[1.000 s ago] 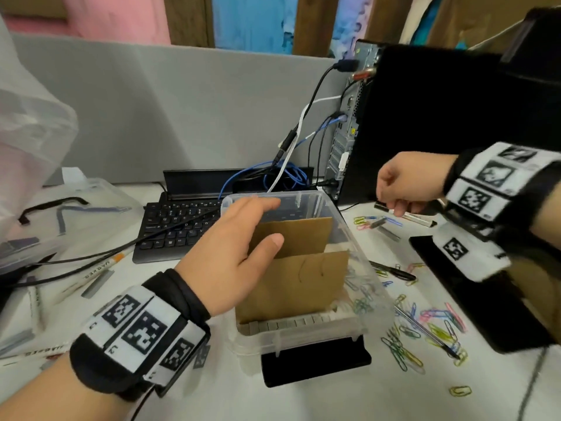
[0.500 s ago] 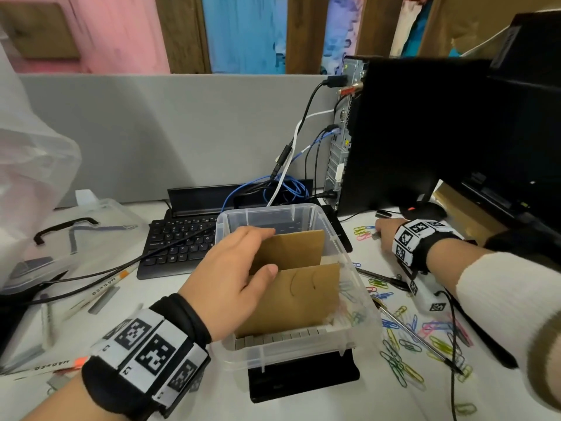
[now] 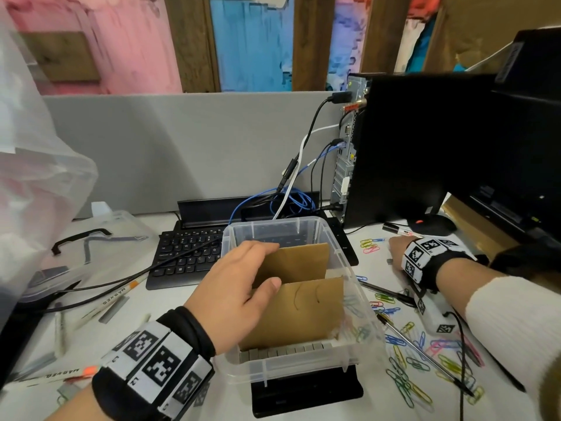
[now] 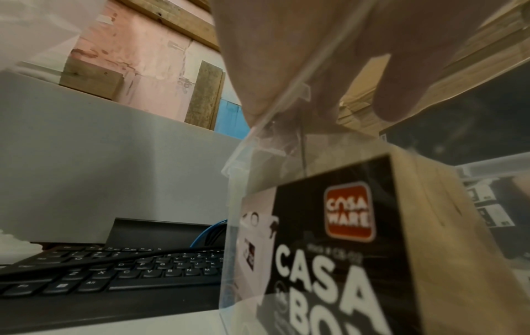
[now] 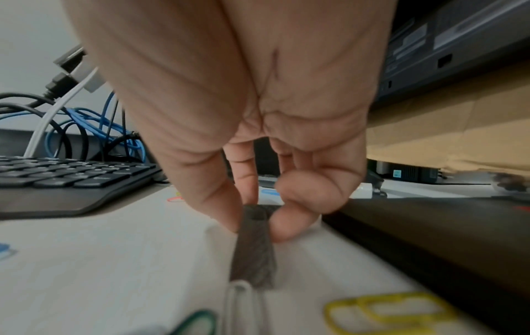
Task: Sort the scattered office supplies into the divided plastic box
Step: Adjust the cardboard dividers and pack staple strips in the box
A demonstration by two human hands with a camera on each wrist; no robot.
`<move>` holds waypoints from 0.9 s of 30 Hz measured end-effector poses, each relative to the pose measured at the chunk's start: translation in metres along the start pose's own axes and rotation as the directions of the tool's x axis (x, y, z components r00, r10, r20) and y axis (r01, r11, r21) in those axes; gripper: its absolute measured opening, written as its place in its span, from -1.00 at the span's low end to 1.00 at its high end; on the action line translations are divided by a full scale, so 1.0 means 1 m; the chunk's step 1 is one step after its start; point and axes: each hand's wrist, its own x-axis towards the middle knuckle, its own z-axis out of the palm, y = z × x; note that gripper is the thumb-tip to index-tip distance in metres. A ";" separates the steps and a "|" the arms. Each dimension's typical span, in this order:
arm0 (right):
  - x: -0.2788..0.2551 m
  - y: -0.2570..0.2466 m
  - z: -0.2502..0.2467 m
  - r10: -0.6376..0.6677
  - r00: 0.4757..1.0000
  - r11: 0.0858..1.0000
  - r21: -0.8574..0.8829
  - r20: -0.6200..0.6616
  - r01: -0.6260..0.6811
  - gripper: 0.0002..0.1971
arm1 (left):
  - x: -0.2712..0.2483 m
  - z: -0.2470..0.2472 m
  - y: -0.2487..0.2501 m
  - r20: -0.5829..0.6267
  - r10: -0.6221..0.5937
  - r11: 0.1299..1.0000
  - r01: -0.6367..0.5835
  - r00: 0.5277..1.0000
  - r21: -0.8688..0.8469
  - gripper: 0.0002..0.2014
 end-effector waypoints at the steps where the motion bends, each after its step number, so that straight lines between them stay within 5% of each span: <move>1: 0.001 -0.001 0.001 0.015 1.000 1.000 0.015 0.002 -0.015 -0.55 | 0.000 0.000 0.000 0.001 -0.002 1.000 0.002 1.000 0.002 -0.39; 10: 0.009 -0.005 0.003 0.065 0.998 0.998 -0.003 -0.026 -0.065 -0.78 | 0.000 0.001 -0.001 -0.003 -0.016 1.000 0.016 1.000 0.001 -0.49; 18: 0.016 0.001 0.009 0.016 0.999 0.999 -0.033 -0.037 -0.017 -0.75 | 0.000 0.001 -0.001 -0.002 -0.013 1.000 0.013 1.000 0.000 -0.43; 27: -0.052 -0.013 -0.039 0.044 0.989 0.965 0.262 -0.144 -0.005 -0.83 | 0.000 -0.001 0.003 0.000 -0.025 1.000 0.025 1.000 -0.001 -0.49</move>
